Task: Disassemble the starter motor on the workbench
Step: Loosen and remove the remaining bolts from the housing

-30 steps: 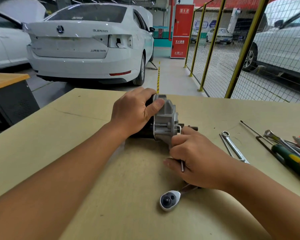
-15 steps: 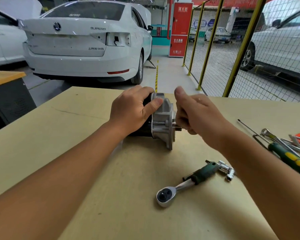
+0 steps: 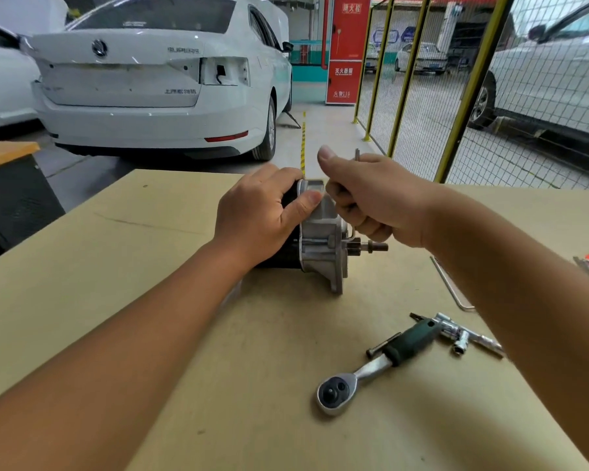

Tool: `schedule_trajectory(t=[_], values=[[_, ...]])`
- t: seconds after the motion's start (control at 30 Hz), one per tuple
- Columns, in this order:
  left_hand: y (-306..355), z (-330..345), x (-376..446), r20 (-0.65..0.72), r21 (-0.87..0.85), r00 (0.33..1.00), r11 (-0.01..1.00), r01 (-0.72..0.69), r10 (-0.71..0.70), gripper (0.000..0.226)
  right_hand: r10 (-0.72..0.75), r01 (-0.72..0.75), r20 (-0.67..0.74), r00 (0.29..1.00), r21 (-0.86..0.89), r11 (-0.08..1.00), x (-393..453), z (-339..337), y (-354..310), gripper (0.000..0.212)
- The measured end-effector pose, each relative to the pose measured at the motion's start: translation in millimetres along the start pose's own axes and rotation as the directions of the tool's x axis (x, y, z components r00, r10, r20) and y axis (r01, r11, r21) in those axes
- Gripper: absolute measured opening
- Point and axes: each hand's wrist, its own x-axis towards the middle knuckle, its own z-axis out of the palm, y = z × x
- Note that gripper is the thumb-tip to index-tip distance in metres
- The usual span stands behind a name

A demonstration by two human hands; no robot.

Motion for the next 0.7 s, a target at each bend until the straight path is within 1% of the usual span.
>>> schedule_trajectory(t=[0.07,0.1,0.17,0.27,0.37,0.4,0.5,0.57,0.7], values=[[0.1,-0.3,0.1,-0.002,-0.005,1.0,1.0,-0.002,0.002,0.06,0.022,-0.021,-0.025,0.999,0.036,0.999,0.6,-0.2,2.4,0.063],[0.2,-0.4,0.1,0.001,-0.003,1.0,1.0,-0.002,0.002,0.06,0.008,-0.008,-0.024,1.0,0.031,0.999,0.1,0.9,1.9,0.063],[0.3,-0.5,-0.2,0.005,0.006,1.0,1.0,-0.008,0.008,0.057,-0.089,0.088,-0.011,0.996,-0.052,0.995,-1.5,5.3,-0.7,0.061],[1.1,-0.8,-0.8,-0.022,-0.009,1.0,1.0,-0.017,0.017,0.051,-0.264,0.253,-0.025,0.964,-0.221,0.942,-7.6,13.9,-0.5,0.058],[1.3,-1.0,0.2,0.003,0.003,1.0,1.0,-0.009,0.009,0.059,-0.347,0.332,-0.042,0.937,-0.202,0.921,-16.6,16.8,9.9,0.059],[1.1,-1.3,0.3,0.01,0.005,1.0,1.0,-0.008,0.008,0.061,-0.368,0.351,-0.05,0.928,-0.203,0.914,-19.5,18.1,14.6,0.061],[0.8,-1.9,0.5,-0.002,0.001,1.0,1.0,-0.017,0.017,0.062,-0.43,0.39,-0.093,0.898,-0.285,0.876,-26.0,23.9,28.2,0.065],[1.1,-1.6,0.7,-0.005,0.004,1.0,1.0,-0.017,0.017,0.062,-0.482,0.421,-0.103,0.87,-0.352,0.836,-29.3,27.6,32.2,0.061],[0.6,-0.5,0.3,-0.014,-0.002,1.0,1.0,-0.005,0.005,0.061,-0.563,0.455,-0.08,0.823,-0.502,0.736,-30.1,28.4,33.2,0.055]])
